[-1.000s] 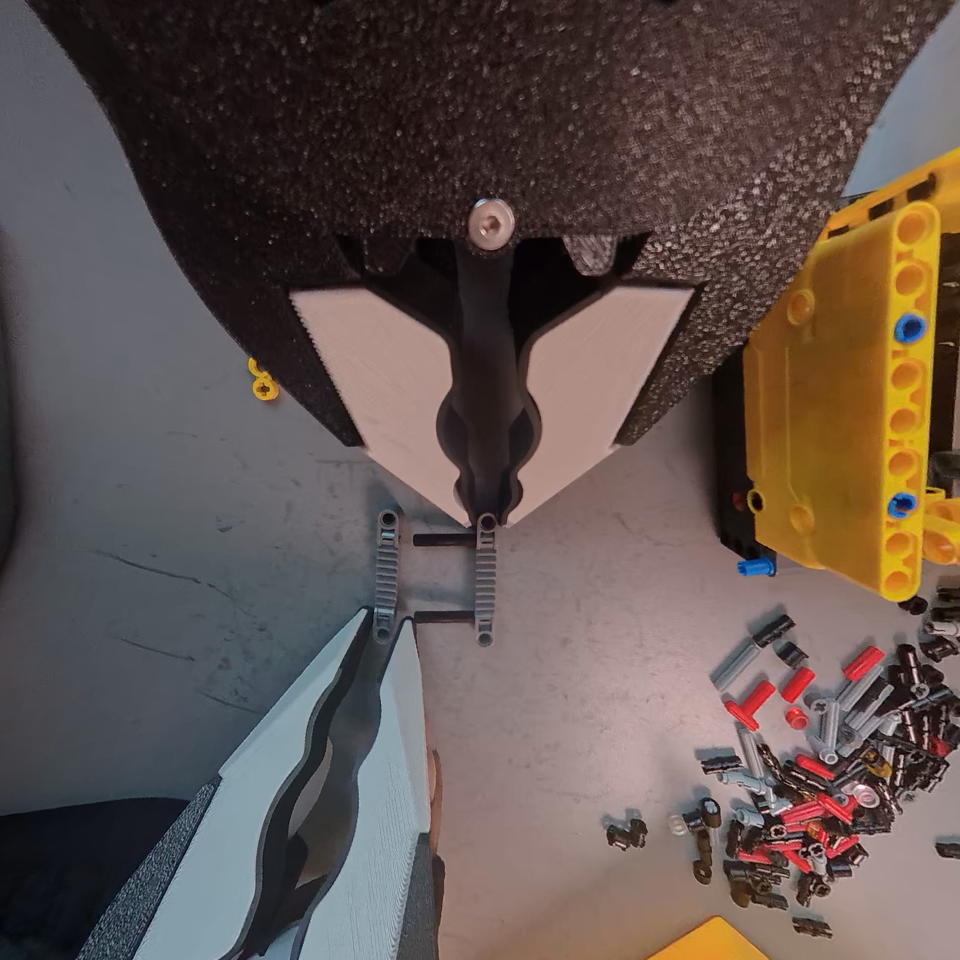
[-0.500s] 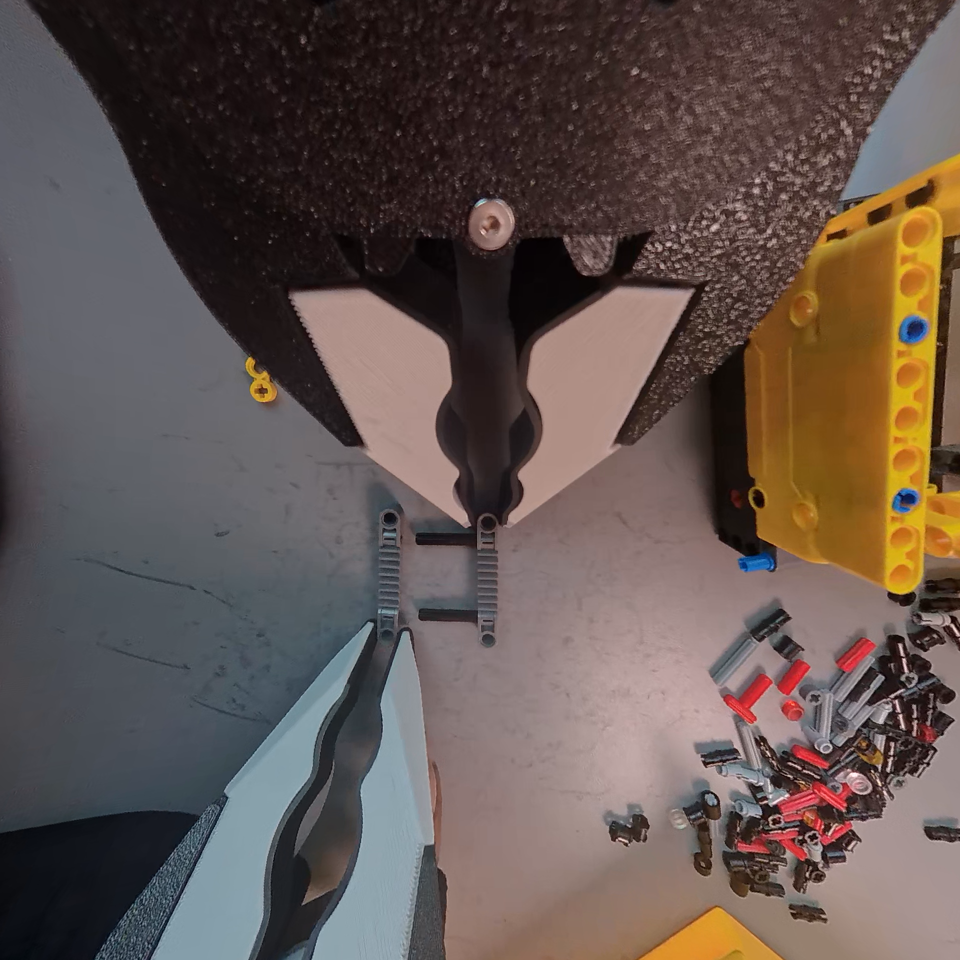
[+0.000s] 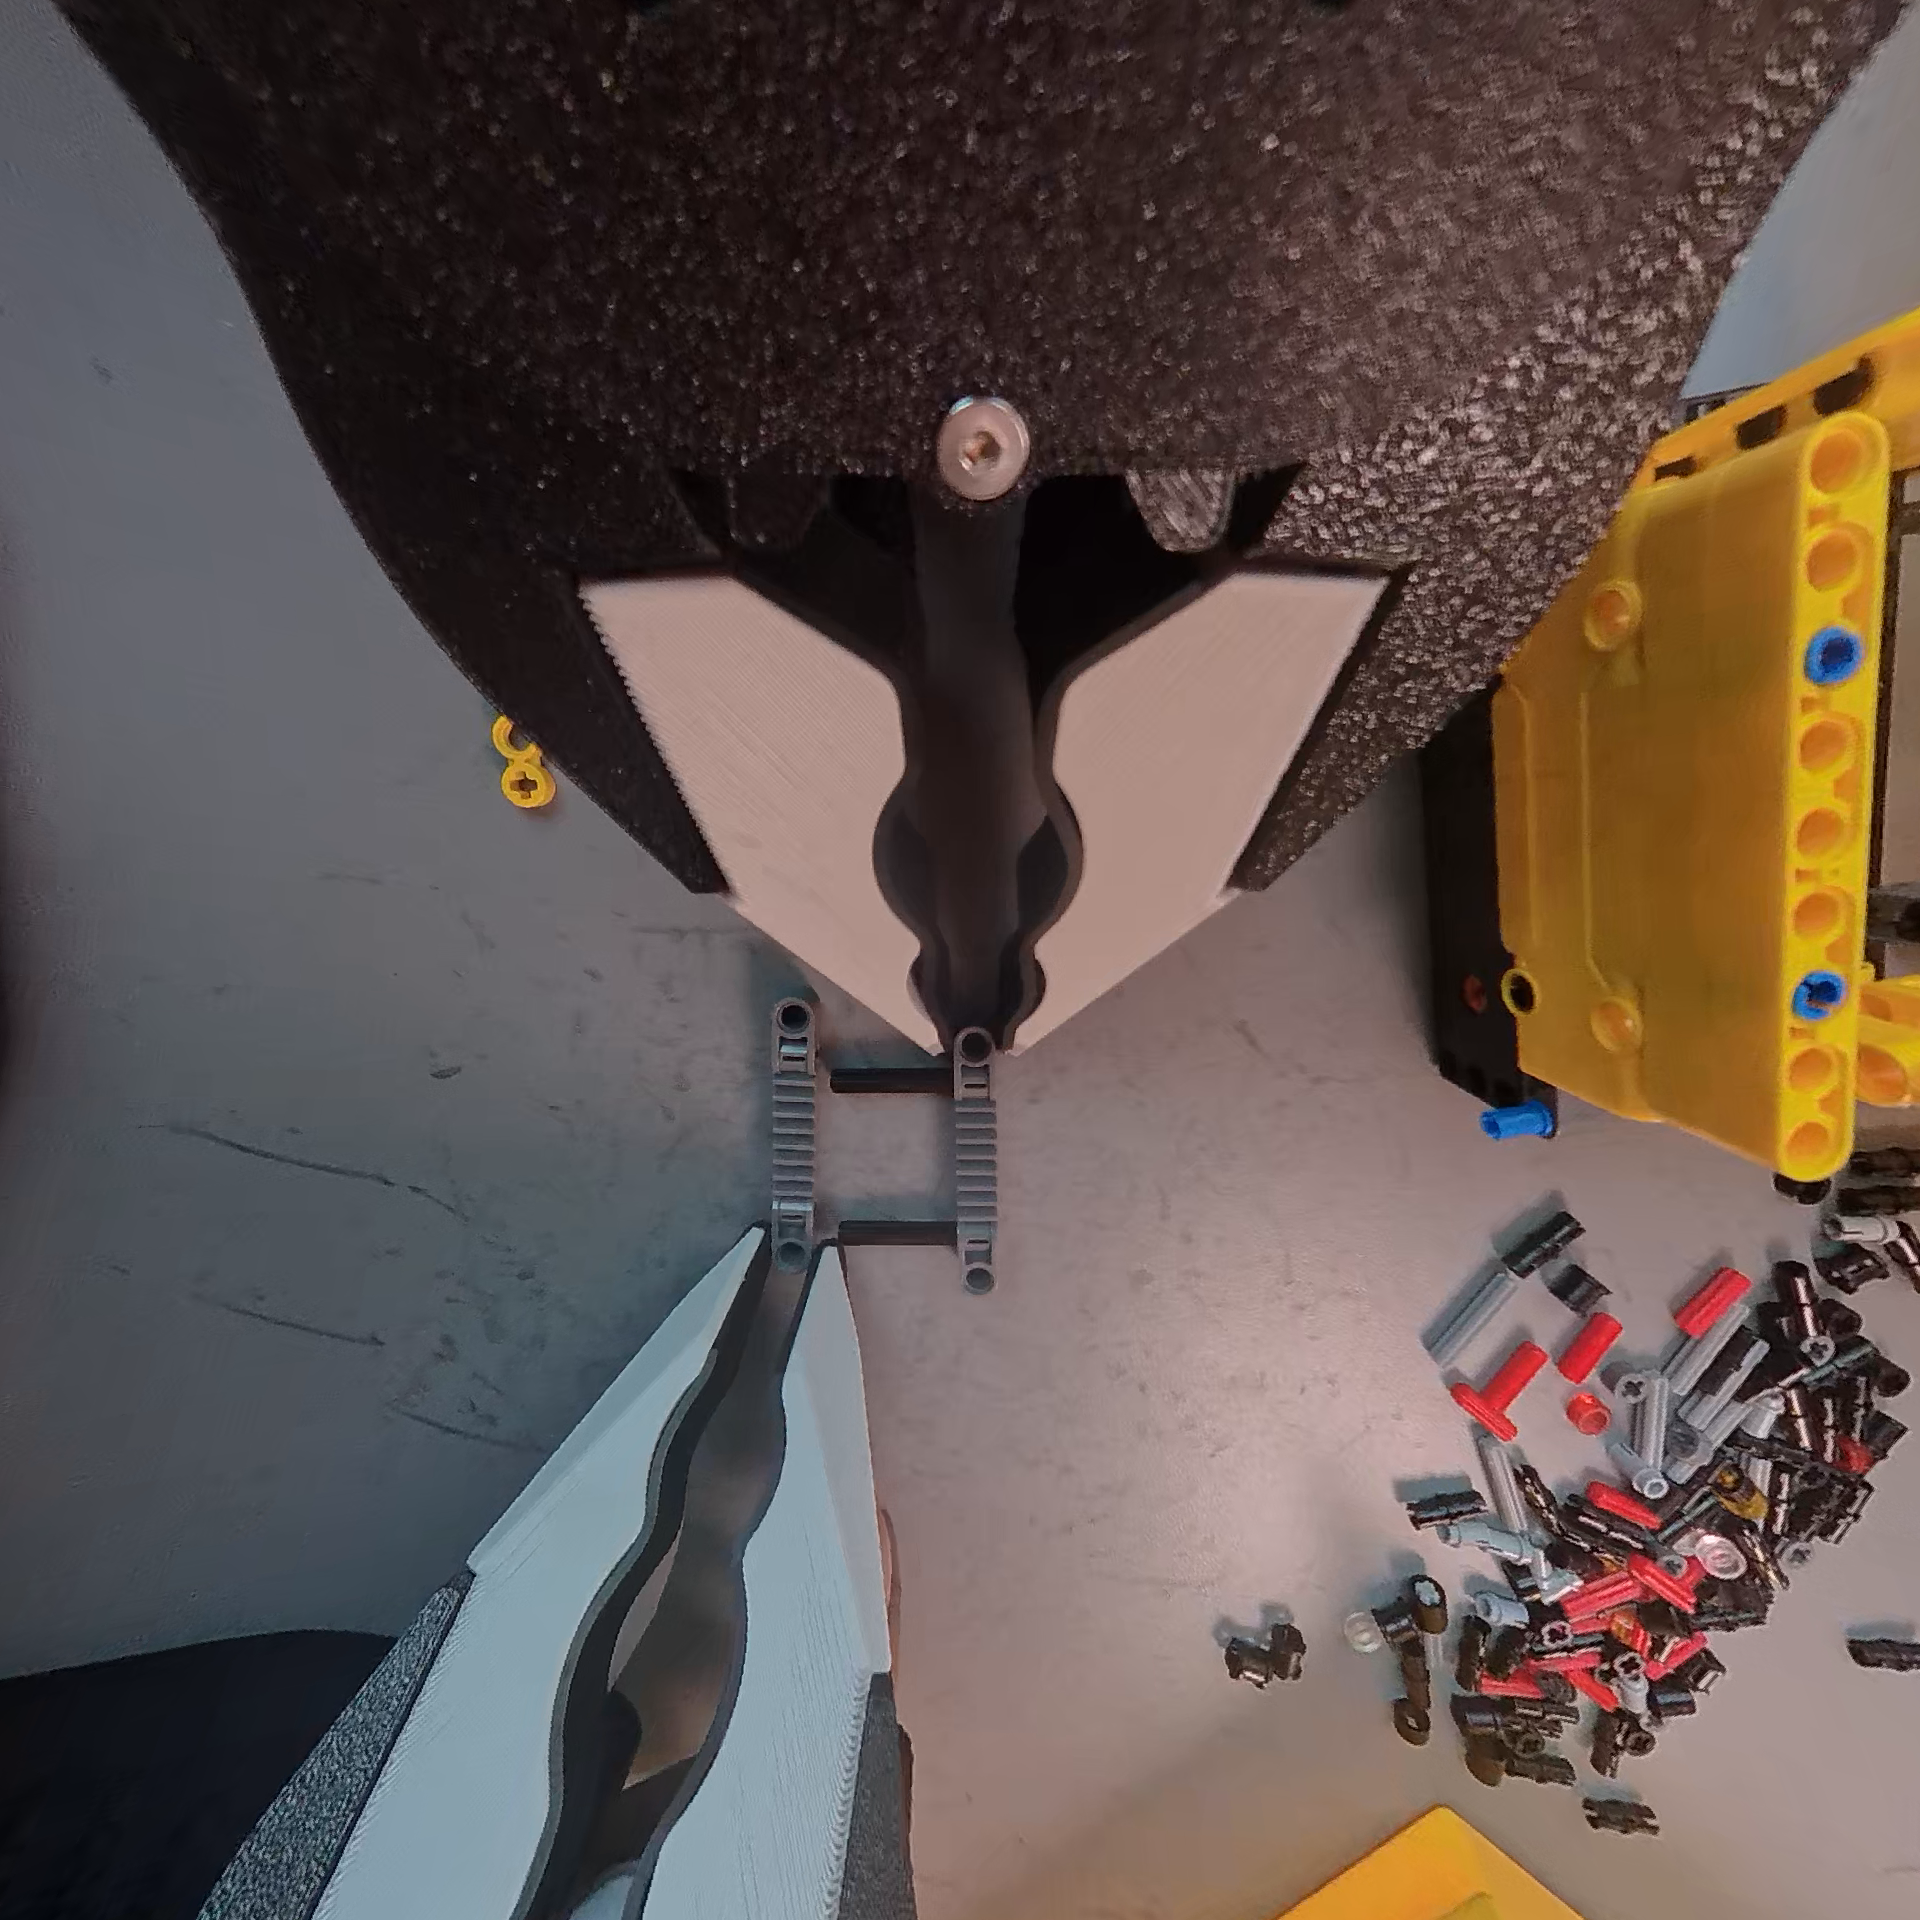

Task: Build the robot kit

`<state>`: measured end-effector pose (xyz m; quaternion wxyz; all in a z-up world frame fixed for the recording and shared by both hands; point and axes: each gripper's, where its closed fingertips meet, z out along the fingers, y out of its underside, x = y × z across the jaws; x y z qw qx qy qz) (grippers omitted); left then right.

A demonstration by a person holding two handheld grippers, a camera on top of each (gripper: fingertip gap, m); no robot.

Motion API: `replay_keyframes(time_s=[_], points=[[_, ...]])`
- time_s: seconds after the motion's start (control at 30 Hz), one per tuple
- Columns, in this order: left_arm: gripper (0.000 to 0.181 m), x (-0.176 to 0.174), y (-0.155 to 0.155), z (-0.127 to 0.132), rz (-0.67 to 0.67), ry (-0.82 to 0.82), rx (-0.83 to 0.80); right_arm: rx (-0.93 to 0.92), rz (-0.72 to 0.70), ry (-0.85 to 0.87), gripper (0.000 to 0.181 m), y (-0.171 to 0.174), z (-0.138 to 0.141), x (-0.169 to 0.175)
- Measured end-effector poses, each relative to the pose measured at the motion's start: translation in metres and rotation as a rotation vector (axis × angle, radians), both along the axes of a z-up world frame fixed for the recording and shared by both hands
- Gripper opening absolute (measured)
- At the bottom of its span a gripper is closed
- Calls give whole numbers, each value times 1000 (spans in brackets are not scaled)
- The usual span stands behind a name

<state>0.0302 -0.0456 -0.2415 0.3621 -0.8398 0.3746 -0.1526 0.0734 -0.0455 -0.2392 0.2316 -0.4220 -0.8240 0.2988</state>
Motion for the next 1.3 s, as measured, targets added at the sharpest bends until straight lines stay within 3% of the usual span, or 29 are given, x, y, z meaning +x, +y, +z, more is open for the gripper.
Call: replay_keyframes(time_s=[0.47, 0.73, 1.07, 1.3], points=[[7, -3, -4, 0, -13, -4, -2, 10, -12, 9, 10, 1, 0, -2], [14, -5, 1, 16, 30, -125, 3, 12, -6, 21, 13, 3, 6, 2], [18, 17, 15, 2, -10, -36, -50, 7, -11, 16, 10, 0, 0, -3], [7, 17, 16, -1, -40, -20, -35, -16, -28, 0, 8, 3, 0, -4]])
